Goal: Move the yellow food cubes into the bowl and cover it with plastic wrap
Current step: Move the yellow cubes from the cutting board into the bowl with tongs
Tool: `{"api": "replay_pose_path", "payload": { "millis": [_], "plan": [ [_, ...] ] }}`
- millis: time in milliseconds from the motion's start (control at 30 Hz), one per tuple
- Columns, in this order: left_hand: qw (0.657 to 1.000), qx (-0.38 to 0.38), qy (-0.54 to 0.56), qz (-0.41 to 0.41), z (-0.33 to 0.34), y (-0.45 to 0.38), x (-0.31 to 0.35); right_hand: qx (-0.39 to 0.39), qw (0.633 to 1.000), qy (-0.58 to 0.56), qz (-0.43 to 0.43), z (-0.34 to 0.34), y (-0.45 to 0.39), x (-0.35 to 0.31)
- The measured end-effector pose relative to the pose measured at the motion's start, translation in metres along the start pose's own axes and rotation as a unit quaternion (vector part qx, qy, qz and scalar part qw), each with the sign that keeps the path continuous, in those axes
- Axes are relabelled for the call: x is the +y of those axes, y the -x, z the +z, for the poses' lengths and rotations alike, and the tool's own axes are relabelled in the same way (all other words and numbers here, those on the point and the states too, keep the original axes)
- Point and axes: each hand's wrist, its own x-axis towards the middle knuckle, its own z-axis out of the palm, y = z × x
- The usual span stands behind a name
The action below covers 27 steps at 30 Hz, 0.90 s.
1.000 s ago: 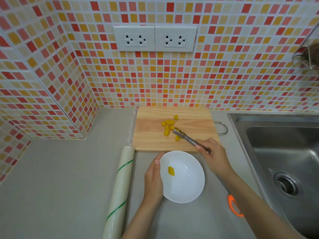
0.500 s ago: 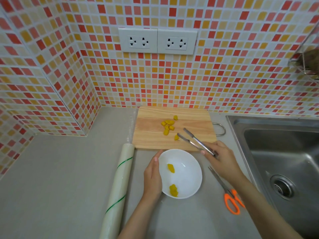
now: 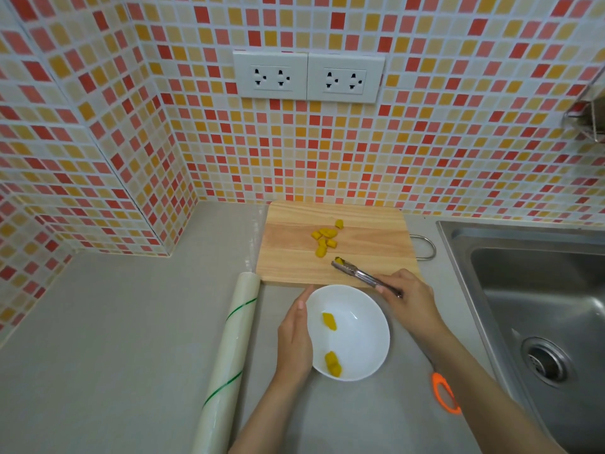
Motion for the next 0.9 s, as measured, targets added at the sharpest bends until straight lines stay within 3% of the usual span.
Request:
{"api": "replay_pose_path", "payload": {
  "millis": [133, 367, 667, 900],
  "plan": [
    [1.000, 0.001, 0.002, 0.002, 0.000, 0.000, -0.001, -0.028, 0.997, -0.062, -0.036, -0.020, 0.026, -0.006],
    [1.000, 0.004, 0.010, 0.008, 0.002, 0.001, 0.002, -0.083, 0.994, 0.009, -0.069, -0.038, 0.057, -0.009],
    [1.000, 0.010, -0.006, 0.010, 0.001, 0.000, 0.001, 0.011, 0.996, -0.083, -0.016, -0.017, 0.024, -0.006],
    [1.000, 0.015, -0.026, 0.003, 0.000, -0.001, -0.001, -0.028, 0.999, 0.038, -0.015, 0.028, -0.039, -0.011]
  ]
}}
